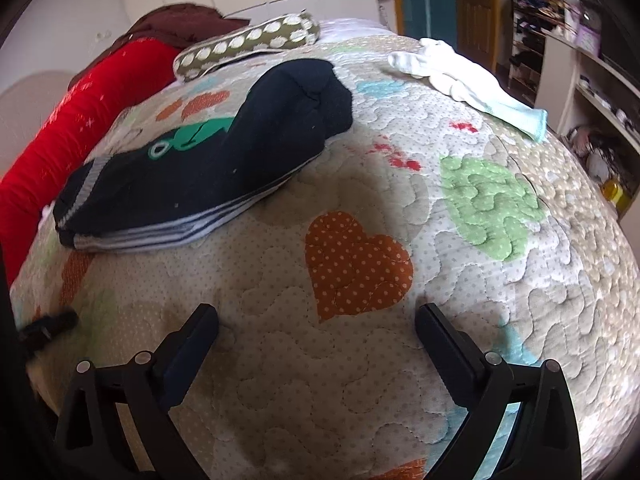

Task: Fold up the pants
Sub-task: 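Move both grippers toward the folded navy frog-print pants, then grasp the striped edge of the pants with both grippers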

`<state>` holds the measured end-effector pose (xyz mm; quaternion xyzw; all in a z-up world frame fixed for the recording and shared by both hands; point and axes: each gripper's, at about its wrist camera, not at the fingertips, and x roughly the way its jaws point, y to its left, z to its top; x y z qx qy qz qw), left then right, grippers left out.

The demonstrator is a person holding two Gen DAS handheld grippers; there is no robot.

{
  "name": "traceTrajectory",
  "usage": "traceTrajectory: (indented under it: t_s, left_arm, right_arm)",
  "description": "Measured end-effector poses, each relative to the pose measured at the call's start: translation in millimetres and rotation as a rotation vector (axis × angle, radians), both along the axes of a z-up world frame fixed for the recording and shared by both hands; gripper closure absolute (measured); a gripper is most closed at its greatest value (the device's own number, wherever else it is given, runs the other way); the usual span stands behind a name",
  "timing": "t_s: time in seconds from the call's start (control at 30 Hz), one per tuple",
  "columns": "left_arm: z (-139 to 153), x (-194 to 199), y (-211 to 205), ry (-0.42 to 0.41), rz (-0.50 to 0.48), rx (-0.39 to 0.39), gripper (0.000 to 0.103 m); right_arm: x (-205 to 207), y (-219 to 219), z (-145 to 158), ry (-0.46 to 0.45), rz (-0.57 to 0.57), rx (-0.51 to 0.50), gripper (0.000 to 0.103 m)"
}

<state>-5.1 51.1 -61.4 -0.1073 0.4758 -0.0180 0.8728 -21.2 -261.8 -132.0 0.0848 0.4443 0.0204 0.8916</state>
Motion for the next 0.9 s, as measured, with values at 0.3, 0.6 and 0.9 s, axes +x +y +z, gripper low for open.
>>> traceTrajectory:
  t_s: [0.3,0.6,0.9]
  left_arm:
    - [-8.1,80.3,73.3,0.063,0.093,-0.23,0.007]
    - [-21.4,149.9,75.2,0.154,0.196,-0.302,0.064]
    - [18.7,106.2,74.3,0.085,0.188,-0.274,0.093]
  right_arm:
    - [21.9,-14.3,27.1,-0.017,0.045,0.183,0.027]
    - [94.9,-31.8,10.3,-0.026,-0.018,0.429,0.071]
    - [92.3,-23.4,42.3,-0.043,0.007,0.538,0.092]
